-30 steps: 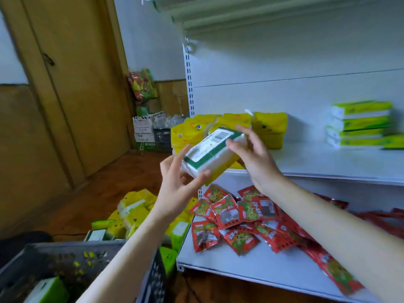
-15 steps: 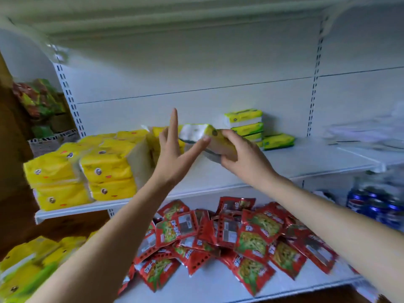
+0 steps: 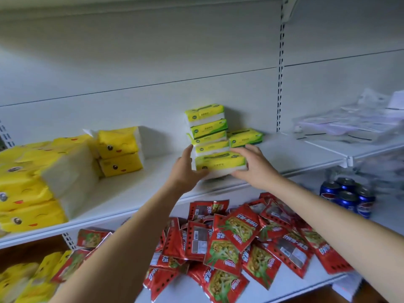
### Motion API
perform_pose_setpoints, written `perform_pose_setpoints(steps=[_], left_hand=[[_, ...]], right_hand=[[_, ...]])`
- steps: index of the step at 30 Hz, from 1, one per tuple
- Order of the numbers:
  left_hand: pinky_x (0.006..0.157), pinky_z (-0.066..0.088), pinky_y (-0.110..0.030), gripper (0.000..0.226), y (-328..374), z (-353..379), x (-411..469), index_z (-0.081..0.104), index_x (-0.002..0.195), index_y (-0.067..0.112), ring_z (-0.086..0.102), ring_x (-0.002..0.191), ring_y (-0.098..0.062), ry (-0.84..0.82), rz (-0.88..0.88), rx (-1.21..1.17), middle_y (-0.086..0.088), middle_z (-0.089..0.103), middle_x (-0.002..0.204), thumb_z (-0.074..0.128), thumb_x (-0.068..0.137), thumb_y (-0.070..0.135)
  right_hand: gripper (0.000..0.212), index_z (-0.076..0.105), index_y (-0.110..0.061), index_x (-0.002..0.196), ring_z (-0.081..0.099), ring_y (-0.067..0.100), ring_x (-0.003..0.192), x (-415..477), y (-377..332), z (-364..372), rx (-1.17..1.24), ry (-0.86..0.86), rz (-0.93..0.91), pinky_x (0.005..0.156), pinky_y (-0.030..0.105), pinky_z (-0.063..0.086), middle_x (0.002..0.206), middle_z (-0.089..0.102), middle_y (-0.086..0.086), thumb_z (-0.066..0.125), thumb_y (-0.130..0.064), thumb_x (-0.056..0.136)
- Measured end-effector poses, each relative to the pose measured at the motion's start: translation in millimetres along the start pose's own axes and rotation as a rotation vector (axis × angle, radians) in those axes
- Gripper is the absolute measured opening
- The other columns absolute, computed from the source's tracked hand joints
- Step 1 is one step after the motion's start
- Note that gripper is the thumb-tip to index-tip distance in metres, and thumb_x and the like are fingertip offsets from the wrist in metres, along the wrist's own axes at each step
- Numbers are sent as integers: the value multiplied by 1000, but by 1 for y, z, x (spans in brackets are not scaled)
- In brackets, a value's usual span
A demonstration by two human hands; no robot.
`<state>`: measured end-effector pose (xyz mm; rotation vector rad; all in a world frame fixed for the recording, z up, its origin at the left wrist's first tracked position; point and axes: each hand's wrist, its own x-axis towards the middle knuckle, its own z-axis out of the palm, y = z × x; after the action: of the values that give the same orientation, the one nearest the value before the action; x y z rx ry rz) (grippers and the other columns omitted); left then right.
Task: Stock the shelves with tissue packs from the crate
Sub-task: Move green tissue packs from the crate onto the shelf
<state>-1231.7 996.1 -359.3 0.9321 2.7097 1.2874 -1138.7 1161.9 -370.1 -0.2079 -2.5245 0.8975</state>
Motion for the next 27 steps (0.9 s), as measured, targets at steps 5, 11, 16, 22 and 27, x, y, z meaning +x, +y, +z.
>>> perform_pose_setpoints(steps=[5,11,16,22,27], left_hand=[[93,49,-43,76,5,23,11,21,147,18,64,98,-32,-10,17,-103,-17,53,127,64,85,5],[71,51,-15,71,26,50,18,21,146,14,58,95,-19,-21,132,-318,-12,48,122,59,88,-2],[92,44,-23,63,33,58,33,26,145,14,49,120,-24,-119,125,-132,-13,42,138,58,91,18],[114,15,-35,61,23,42,44,34,144,26,24,141,-18,-447,47,607,2,30,153,21,94,59],[114,14,-35,61,29,39,47,31,145,33,23,142,-18,-482,47,587,6,30,152,14,93,61]], right_hand=[[62,42,-22,138,37,18,133,13,30,-20,11,-73,58,93,19,30,148,36,2,69,-21,82],[44,58,-32,111,47,14,120,25,62,-37,280,208,-24,94,25,35,126,54,0,75,-13,75],[39,61,-30,97,55,19,99,45,88,-54,445,363,5,97,40,41,106,61,3,75,-3,72],[41,61,-4,113,52,17,95,105,101,-77,434,471,97,91,34,43,115,62,20,74,-1,74],[39,62,-7,110,51,15,92,147,111,-62,351,485,134,78,23,43,117,62,16,75,-7,73]])
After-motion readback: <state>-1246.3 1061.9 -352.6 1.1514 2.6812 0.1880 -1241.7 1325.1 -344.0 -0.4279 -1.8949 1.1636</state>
